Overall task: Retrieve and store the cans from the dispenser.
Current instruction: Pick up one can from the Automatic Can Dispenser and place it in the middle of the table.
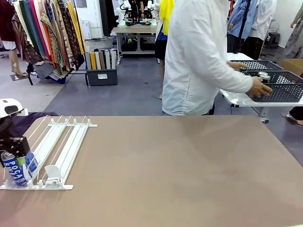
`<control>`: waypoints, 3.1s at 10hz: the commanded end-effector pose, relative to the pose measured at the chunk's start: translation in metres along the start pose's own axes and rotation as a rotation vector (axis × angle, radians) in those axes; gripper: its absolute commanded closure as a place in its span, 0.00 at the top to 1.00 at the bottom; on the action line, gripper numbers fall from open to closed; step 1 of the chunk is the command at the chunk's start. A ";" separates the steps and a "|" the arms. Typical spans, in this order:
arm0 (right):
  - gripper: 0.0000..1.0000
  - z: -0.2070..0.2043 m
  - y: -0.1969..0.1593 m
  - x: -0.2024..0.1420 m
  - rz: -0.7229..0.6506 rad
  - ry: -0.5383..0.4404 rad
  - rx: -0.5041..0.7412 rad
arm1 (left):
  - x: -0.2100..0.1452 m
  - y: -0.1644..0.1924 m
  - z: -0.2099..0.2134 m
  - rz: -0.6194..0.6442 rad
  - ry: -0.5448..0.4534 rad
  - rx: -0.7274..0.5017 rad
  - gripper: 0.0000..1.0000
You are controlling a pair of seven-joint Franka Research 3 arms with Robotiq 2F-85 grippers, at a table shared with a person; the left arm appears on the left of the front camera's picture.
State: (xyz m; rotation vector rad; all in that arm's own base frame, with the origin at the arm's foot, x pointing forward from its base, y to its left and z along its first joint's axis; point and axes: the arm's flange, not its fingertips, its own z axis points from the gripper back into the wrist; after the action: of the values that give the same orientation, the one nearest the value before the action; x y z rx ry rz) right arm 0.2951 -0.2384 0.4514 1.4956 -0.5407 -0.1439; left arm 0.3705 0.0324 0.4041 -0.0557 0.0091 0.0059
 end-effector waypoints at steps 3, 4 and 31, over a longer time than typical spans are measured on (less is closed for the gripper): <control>1.00 0.001 0.003 -0.001 0.008 0.015 -0.007 | -0.044 0.000 -0.010 0.028 -0.066 0.026 0.00; 1.00 0.001 0.003 -0.001 0.008 0.015 -0.007 | -0.048 0.005 0.015 0.007 -0.097 0.019 0.00; 1.00 0.001 0.003 -0.001 0.008 0.015 -0.007 | 0.030 -0.419 0.023 -0.612 -0.146 -0.043 0.00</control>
State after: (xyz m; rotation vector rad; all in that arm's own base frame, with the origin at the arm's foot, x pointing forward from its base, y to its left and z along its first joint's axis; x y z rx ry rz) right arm 0.2950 -0.2382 0.4517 1.4955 -0.5409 -0.1431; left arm 0.4043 -0.3800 0.4432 -0.1478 -0.1033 -0.6410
